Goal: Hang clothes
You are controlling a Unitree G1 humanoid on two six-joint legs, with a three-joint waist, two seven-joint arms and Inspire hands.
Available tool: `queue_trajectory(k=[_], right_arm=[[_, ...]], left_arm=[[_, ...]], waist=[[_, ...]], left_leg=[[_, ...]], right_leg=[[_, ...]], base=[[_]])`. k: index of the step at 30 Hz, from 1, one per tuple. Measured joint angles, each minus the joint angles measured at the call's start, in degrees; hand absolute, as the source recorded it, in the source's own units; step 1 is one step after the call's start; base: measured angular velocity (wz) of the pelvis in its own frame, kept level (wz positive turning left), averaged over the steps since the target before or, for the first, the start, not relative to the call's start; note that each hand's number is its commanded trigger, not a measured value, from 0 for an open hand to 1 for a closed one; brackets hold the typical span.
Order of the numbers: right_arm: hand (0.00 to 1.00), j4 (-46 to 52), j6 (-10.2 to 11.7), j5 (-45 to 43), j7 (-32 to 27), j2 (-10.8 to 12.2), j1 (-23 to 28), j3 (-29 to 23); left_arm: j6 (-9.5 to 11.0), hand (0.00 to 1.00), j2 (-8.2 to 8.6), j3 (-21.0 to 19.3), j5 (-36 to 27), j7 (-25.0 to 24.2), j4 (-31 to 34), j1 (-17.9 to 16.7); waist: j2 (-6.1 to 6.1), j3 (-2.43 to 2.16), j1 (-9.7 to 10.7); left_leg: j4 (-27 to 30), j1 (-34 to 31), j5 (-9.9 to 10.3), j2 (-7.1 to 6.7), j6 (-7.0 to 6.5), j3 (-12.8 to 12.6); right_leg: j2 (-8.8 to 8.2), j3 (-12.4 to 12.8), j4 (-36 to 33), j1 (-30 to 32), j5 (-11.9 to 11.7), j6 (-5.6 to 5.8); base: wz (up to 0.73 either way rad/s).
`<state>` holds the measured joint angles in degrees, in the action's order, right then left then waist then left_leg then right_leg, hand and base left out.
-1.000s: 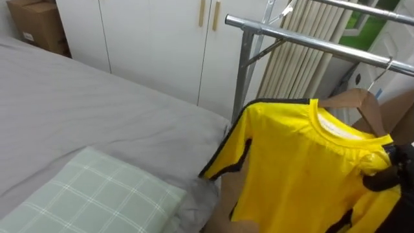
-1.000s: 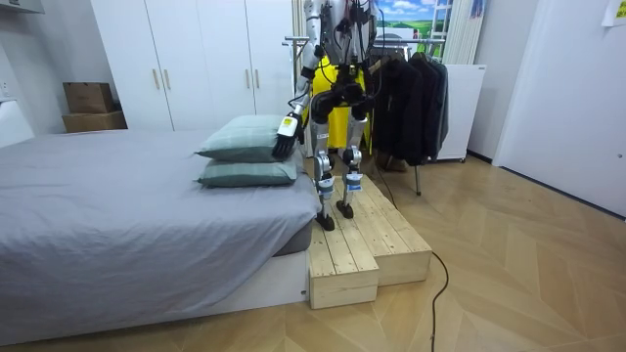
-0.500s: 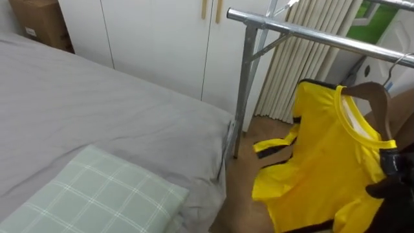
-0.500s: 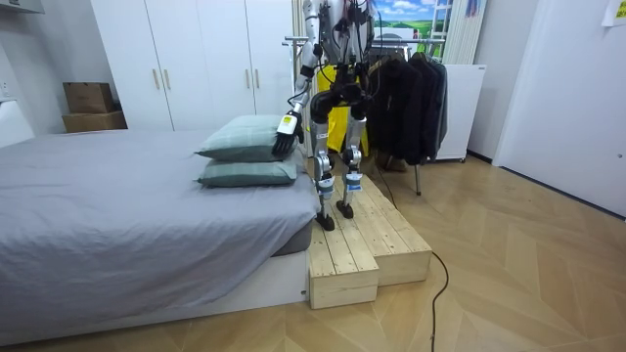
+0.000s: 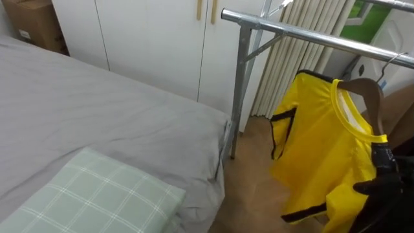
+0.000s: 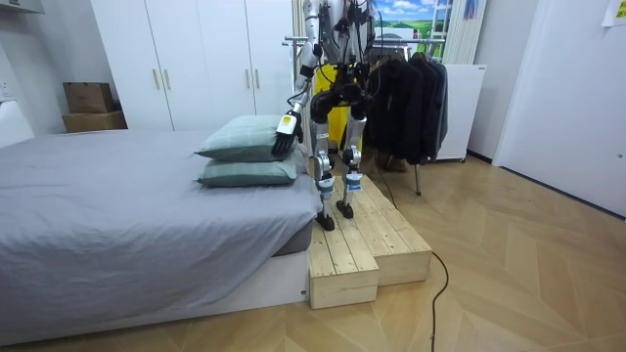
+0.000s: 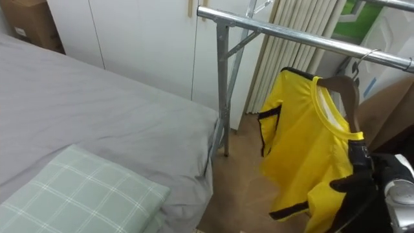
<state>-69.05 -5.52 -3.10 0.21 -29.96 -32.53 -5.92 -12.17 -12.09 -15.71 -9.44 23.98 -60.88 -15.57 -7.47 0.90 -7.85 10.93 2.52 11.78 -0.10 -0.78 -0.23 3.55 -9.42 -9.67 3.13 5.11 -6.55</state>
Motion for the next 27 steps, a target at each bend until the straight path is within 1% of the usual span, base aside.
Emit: queue_trajectory(k=[4,9,12,15,19,22,24,27], right_arm=[[0.00,0.0,0.0,3.2,0.2,0.0,0.0,0.0],[0.00,0.1,0.0,12.6,0.1,0.0,-0.1,0.0],[0.00,0.5,0.0,17.8,0.2,0.0,-0.2,0.2],[0.00,0.4,0.0,23.0,1.0,-0.1,-1.0,0.2],[0.00,0.5,0.2,27.1,2.0,-0.1,-1.1,0.2],[0.00,0.5,0.7,30.4,2.5,-0.1,-1.0,0.0],[0.00,0.5,0.7,33.3,3.1,-0.1,-1.0,0.0],[0.00,0.5,0.8,37.8,4.1,-0.1,-1.0,0.0]], left_arm=[[0.0,0.00,-0.01,0.0,0.0,-0.6,0.0,-0.3],[0.0,0.00,0.01,0.1,-0.1,-0.8,0.0,-0.3],[0.0,0.00,0.04,0.2,-0.1,-0.7,0.1,-0.3],[0.0,0.00,0.03,0.2,-0.1,-0.9,-0.3,-0.3],[0.0,0.00,0.03,0.0,0.0,-1.3,-0.5,-0.2],[0.0,0.00,0.16,-1.2,0.1,-1.8,-0.5,-0.2],[0.0,0.00,0.36,-2.2,0.0,-1.9,-0.5,-0.3],[0.0,0.00,0.43,-2.2,-0.1,-1.5,-0.5,-0.3]], waist=[[0.17,0.08,0.0],[0.83,0.28,0.1],[1.03,0.20,0.0],[1.08,0.22,-0.1],[1.17,0.21,0.0],[1.25,0.17,0.5],[1.33,0.20,1.2],[1.52,0.14,1.7]], left_leg=[[-0.1,0.1,0.0,0.01,0.00,0.0],[-0.1,-0.1,0.0,0.07,0.00,-0.1],[-0.2,-0.2,0.0,0.23,0.02,-0.4],[-0.3,-0.2,0.0,0.42,0.02,-1.0],[-0.2,-0.5,0.0,0.43,0.04,-1.2],[0.1,-0.8,0.0,0.35,0.05,-1.2],[0.4,-0.8,0.0,0.31,0.04,-1.1],[0.4,-0.9,0.0,0.30,0.05,-1.2]], right_leg=[[0.04,0.0,0.1,-0.1,0.0,0.00],[0.10,0.0,0.1,0.1,0.0,0.00],[0.27,0.3,0.0,0.2,0.0,-0.03],[0.53,0.8,0.0,0.2,-0.2,-0.26],[0.55,1.2,0.1,1.0,-0.1,-0.30],[0.51,1.3,0.1,1.0,-0.1,-0.32],[0.48,1.3,0.1,1.1,-0.1,-0.32],[0.47,1.4,0.0,1.1,-0.1,-0.31]], base=[[0.00],[0.00],[-0.03],[-0.11],[-0.01],[0.00],[0.00],[-0.01]])
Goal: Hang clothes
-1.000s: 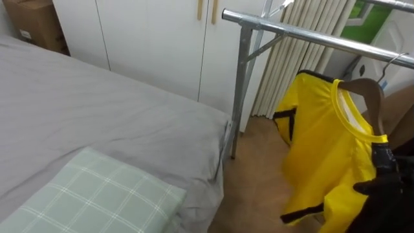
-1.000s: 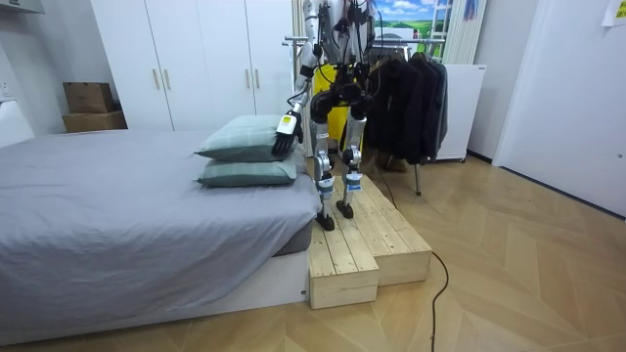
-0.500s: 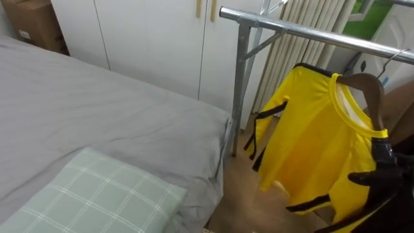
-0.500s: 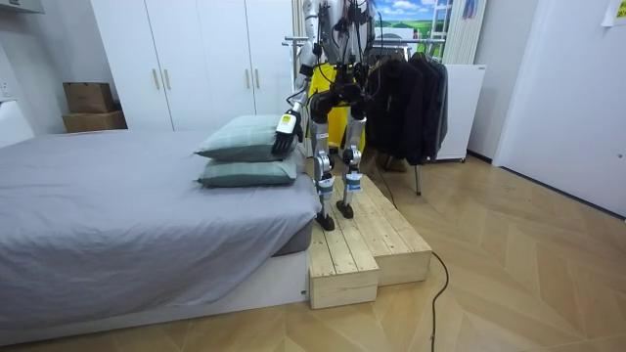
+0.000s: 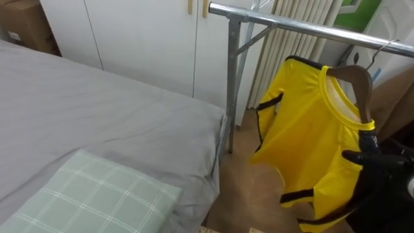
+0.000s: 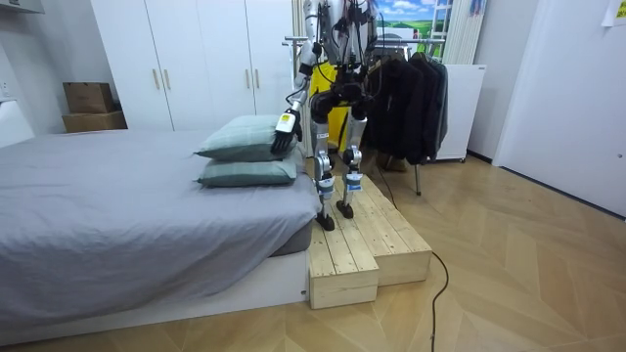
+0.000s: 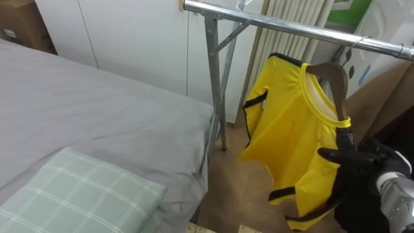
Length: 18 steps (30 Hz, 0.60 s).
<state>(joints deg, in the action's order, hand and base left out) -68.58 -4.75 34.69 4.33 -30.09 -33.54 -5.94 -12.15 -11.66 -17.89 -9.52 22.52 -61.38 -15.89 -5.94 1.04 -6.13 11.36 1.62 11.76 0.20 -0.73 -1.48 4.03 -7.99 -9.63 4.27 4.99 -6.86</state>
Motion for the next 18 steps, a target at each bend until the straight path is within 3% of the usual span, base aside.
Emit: queue_trajectory(k=[9,14,18], right_arm=[[0.00,3.8,0.0,10.4,0.5,-0.1,1.6,-3.3],[0.00,4.5,0.0,10.4,0.6,-0.1,2.7,-4.4],[0.00,4.5,0.0,10.2,0.6,-0.1,2.9,-4.7]], left_arm=[[0.0,0.00,1.15,-0.1,0.0,1.0,0.0,-0.6],[0.0,0.00,1.17,-0.1,0.0,1.0,0.0,-0.9],[-0.2,0.00,1.23,-0.1,0.1,1.0,0.0,-1.5]], waist=[[1.50,-0.41,1.6],[1.66,-0.38,2.0],[1.73,-0.36,3.7]], left_leg=[[0.0,0.1,-0.1,0.01,0.09,-0.1],[0.0,0.5,-0.1,0.06,0.16,-0.2],[-0.2,0.5,-0.2,0.12,0.26,-0.5]], right_leg=[[0.01,0.0,-0.2,-0.1,-0.2,-0.12],[0.08,0.1,-0.2,-0.2,-0.1,-0.11],[0.10,0.3,-0.2,-0.1,-0.1,-0.10]], base=[[0.00],[0.00],[-0.03]])
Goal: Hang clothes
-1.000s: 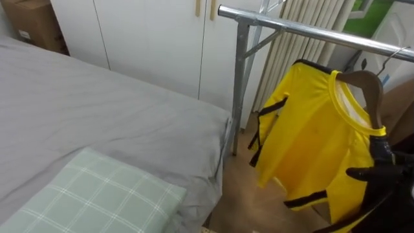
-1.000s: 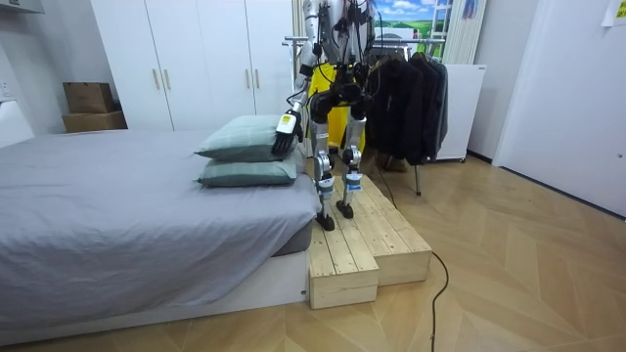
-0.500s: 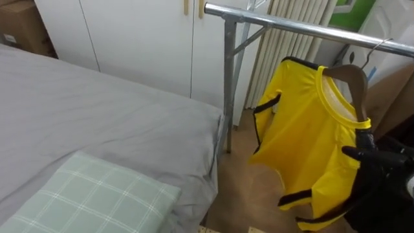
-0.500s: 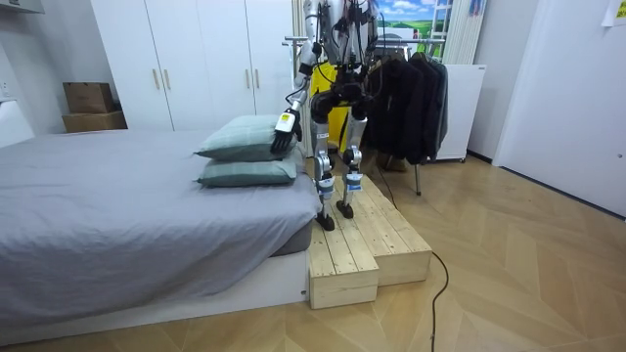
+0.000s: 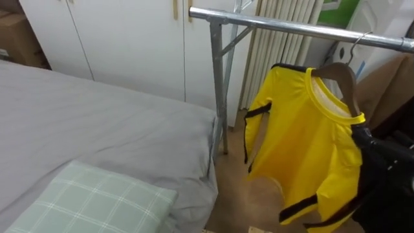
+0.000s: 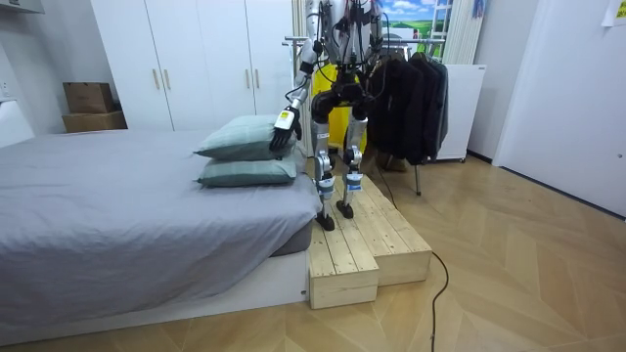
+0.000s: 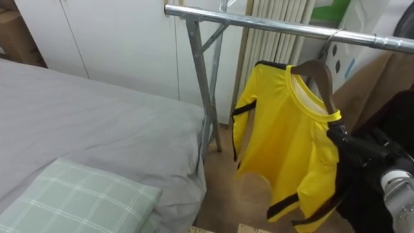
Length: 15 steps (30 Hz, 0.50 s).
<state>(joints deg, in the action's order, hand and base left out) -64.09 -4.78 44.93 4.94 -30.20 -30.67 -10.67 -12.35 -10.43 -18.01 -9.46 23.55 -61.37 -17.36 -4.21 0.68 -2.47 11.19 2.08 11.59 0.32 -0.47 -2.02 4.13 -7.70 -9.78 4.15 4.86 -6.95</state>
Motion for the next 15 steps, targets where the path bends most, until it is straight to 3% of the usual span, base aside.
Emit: queue_trajectory(k=[3,15], right_arm=[[0.00,0.0,0.0,-0.3,0.0,0.0,0.3,0.0],[0.00,0.0,0.1,-3.3,0.5,0.0,5.5,-0.1]], left_arm=[[-0.5,0.00,0.01,0.0,0.1,0.0,0.0,-0.3],[-1.1,0.00,0.00,0.2,-0.1,-0.4,0.0,-0.6]], waist=[[0.01,0.01,1.2],[0.20,0.03,2.2]], left_leg=[[0.0,0.0,0.0,0.00,0.00,0.0],[0.0,0.1,0.0,0.08,0.00,-0.8]], right_leg=[[0.02,0.1,0.0,0.0,0.0,-0.05],[0.23,0.9,-0.1,0.3,-0.1,0.05]], base=[[0.00],[-0.03]])
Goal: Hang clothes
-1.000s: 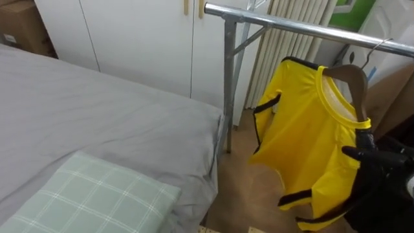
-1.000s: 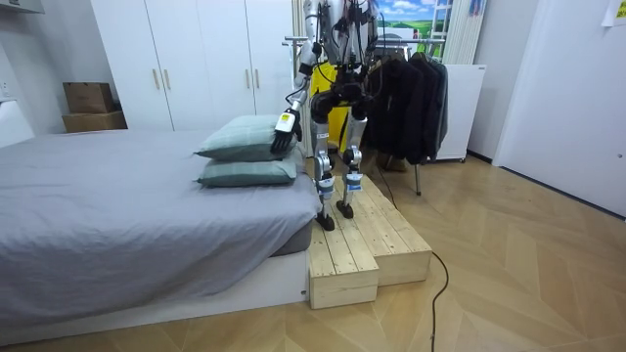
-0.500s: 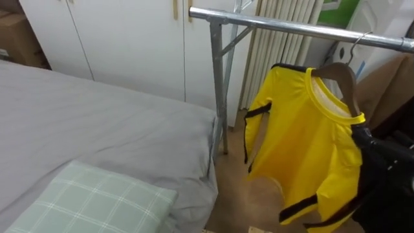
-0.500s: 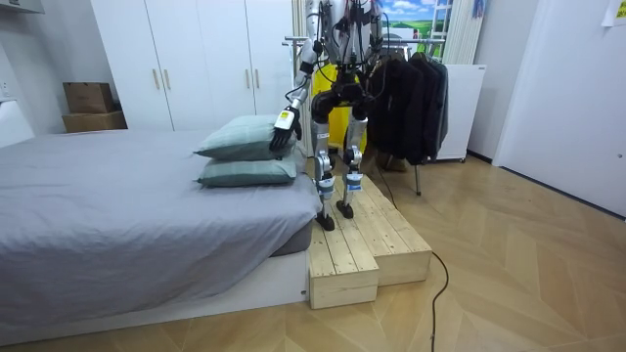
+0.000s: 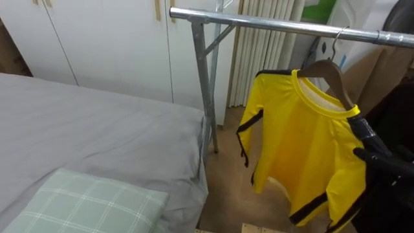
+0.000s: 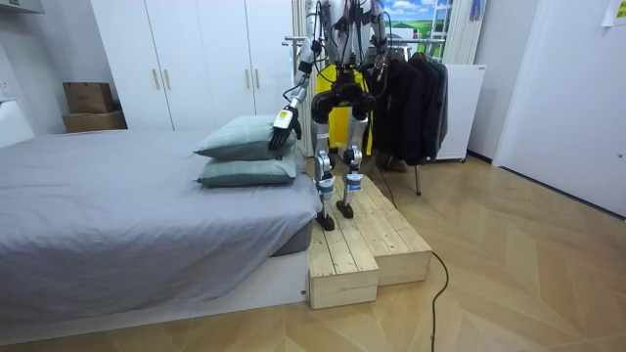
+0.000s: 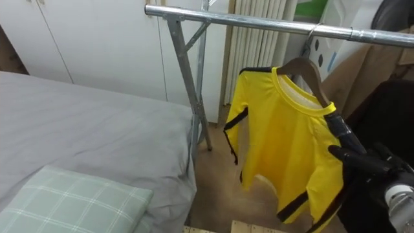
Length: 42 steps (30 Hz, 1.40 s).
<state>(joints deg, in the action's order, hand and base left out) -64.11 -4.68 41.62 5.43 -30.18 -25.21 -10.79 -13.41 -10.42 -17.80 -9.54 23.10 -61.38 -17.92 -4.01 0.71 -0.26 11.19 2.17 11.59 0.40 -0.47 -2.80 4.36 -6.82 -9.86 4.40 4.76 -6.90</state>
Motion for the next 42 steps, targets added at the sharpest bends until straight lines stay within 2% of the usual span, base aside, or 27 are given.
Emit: queue_trajectory(k=[3,5,7,9,11,14,17,21,23,24,28,33,35,38,42], right_arm=[[0.00,0.6,0.1,-1.7,1.1,0.0,4.2,0.0],[0.00,1.6,0.1,-1.7,1.0,0.0,7.3,0.0],[0.00,2.0,0.7,-1.8,1.0,0.3,11.1,0.0],[0.00,2.0,1.1,-1.8,1.3,0.7,13.4,-0.1],[0.00,2.0,1.1,-2.1,1.7,1.2,14.8,-1.0],[0.00,2.0,3.5,-4.1,1.6,4.4,18.1,-2.9],[0.00,1.6,3.6,-6.2,1.5,7.1,20.5,-2.7],[0.00,-0.9,5.1,-6.6,0.7,10.7,23.6,-0.9],[0.00,-0.9,5.4,-8.3,0.5,11.6,24.6,0.0],[0.00,-1.0,6.3,-9.6,0.1,12.3,25.2,0.7],[0.00,-2.4,8.1,-13.3,-1.2,15.4,26.6,2.9],[0.00,-4.2,9.1,-17.6,-1.7,19.2,28.7,4.9],[0.00,-5.5,9.2,-18.1,-1.8,19.9,28.9,5.1],[0.00,-6.6,10.2,-19.4,-3.1,21.2,29.5,5.4],[0.00,-7.3,10.2,-21.8,-4.8,22.5,30.8,5.9]], left_arm=[[0.0,0.00,-0.01,0.0,0.1,-0.1,0.0,0.0],[0.0,0.00,-0.01,-0.1,0.1,-0.4,-0.1,0.0],[0.1,0.00,-0.01,-0.1,0.0,-1.0,-0.2,0.0],[0.1,0.00,-0.01,-0.1,0.0,-1.2,-0.3,0.0],[0.1,0.00,-0.01,-0.4,0.1,-1.2,-0.8,-0.1],[0.1,0.00,-0.19,-0.4,0.0,-1.2,-1.1,-0.5],[0.2,0.00,-0.19,-0.1,-0.7,-1.3,-1.2,-0.4],[1.0,0.00,-0.09,0.6,-1.0,-1.4,-1.8,-0.3],[1.5,0.00,0.14,0.6,-1.0,-1.7,-2.0,-0.3],[2.2,0.00,0.14,0.6,-1.0,-2.2,-2.6,0.0],[3.2,0.00,0.14,2.2,-1.0,-2.5,-3.0,0.7],[6.8,0.00,0.90,3.4,-1.2,-1.8,-3.0,0.8],[7.6,0.00,1.18,3.5,-1.6,-1.2,-3.0,0.9],[8.3,0.00,1.79,4.4,-2.2,-1.1,-3.8,1.6],[9.9,0.00,2.98,4.5,-2.1,-1.4,-6.8,2.3]], waist=[[-0.09,-0.02,0.1],[-0.08,0.00,0.1],[-0.33,0.15,0.3],[-0.50,0.23,0.7],[-0.54,0.26,1.4],[-0.69,0.39,1.7],[-0.39,0.53,1.9],[0.18,0.71,1.5],[0.50,0.73,1.4],[0.91,1.03,1.5],[1.52,0.83,1.5],[2.36,0.72,1.5],[2.55,0.59,1.5],[2.96,0.72,1.5],[3.54,0.46,1.4]], left_leg=[[-0.4,-0.5,0.0,0.10,0.08,-0.7],[-0.6,-0.4,-0.1,0.14,0.11,-1.2],[-0.5,-0.3,-0.2,0.16,0.05,-1.4],[-0.5,-0.3,-0.2,0.15,0.05,-1.4],[-0.5,-0.2,-0.2,0.09,0.04,-1.4],[-0.5,0.2,-0.1,0.11,-0.05,-1.2],[-0.7,-0.1,0.1,0.10,-0.09,-1.3],[-0.9,-0.1,0.3,0.16,0.01,-1.9],[-0.8,-0.6,0.2,0.16,-0.04,-2.3],[-0.6,-0.9,0.3,0.16,-0.10,-2.3],[-0.4,-1.5,0.3,0.19,-0.17,-2.2],[-0.7,-0.8,0.3,0.18,-0.16,-1.9],[-0.8,-0.4,0.3,0.18,-0.16,-1.9],[-1.1,0.4,0.3,0.16,-0.17,-1.9],[-1.5,0.6,0.3,0.03,-0.19,-1.9]], right_leg=[[0.12,0.6,-0.1,0.6,0.0,0.34],[0.20,1.1,-0.1,0.6,-0.4,-0.18],[0.27,1.5,-0.2,0.7,-0.4,-0.18],[0.28,1.6,-0.1,0.7,0.0,0.48],[0.30,1.8,-0.1,0.7,0.0,0.51],[0.50,2.3,0.0,0.6,0.0,0.54],[0.61,2.7,0.0,0.7,-0.4,0.79],[0.74,3.1,-0.1,1.1,-0.5,0.68],[0.75,3.5,-0.7,1.7,-0.5,0.62],[0.73,3.5,-0.6,1.7,-0.5,0.62],[0.74,3.4,-0.8,2.2,-0.5,0.61],[0.74,3.3,-0.8,1.7,-0.5,0.38],[0.75,3.3,-0.8,1.4,-0.3,0.50],[0.75,3.4,-0.8,0.6,-0.3,0.51],[0.73,3.6,-0.8,0.5,-0.1,0.64]], base=[[-0.11],[-0.13],[-0.10],[-0.02],[-0.04],[-0.07],[-0.01],[-0.05],[-0.10],[-0.04],[0.00],[0.00],[0.00],[0.00],[-0.02]])
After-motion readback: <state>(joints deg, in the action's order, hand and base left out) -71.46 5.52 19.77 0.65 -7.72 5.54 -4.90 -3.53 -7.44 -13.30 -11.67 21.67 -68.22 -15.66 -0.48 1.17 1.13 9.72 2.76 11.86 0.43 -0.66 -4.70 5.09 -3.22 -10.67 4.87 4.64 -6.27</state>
